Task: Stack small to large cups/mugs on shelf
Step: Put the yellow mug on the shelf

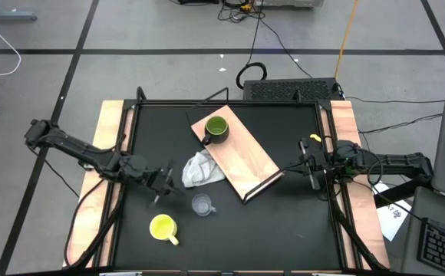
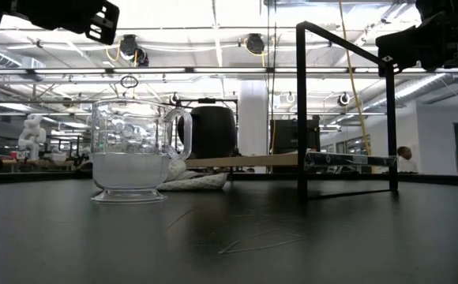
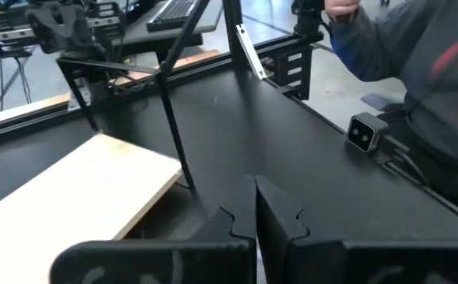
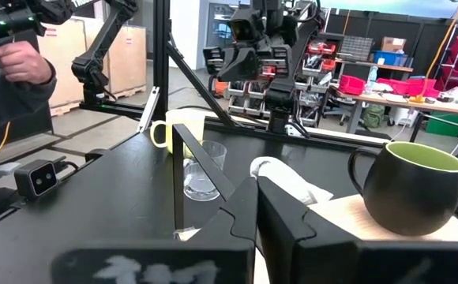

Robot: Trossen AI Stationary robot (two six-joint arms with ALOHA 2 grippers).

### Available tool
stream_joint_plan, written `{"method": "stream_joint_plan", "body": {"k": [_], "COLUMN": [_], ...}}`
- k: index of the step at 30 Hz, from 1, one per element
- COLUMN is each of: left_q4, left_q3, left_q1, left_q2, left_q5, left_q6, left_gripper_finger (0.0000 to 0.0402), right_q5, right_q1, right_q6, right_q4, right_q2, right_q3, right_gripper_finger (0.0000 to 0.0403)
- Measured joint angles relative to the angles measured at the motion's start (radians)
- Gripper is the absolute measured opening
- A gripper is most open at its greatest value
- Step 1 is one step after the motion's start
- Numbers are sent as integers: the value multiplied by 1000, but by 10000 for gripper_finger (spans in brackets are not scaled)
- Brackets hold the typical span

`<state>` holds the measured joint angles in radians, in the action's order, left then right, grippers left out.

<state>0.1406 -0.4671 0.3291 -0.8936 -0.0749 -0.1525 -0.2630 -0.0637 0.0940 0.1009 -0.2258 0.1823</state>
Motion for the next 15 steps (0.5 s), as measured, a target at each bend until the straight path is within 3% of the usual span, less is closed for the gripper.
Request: {"method": "stream_joint_plan", "body": {"k": [11, 15], "left_q4": [-9, -9], "left_q3": [0, 0], "left_q1": [35, 41], "left_q2": [0, 0], "left_q5": [0, 0], "left_q6": [3, 1], "left_gripper_finger": [0, 0], "right_q5": [-5, -79], "right_q1": [0, 0], "right_q6": [-24, -83], "right_q4": [32, 96], "right_q2": [0, 0], "right_q3": [0, 0], "right_gripper_finger": [0, 0]}}
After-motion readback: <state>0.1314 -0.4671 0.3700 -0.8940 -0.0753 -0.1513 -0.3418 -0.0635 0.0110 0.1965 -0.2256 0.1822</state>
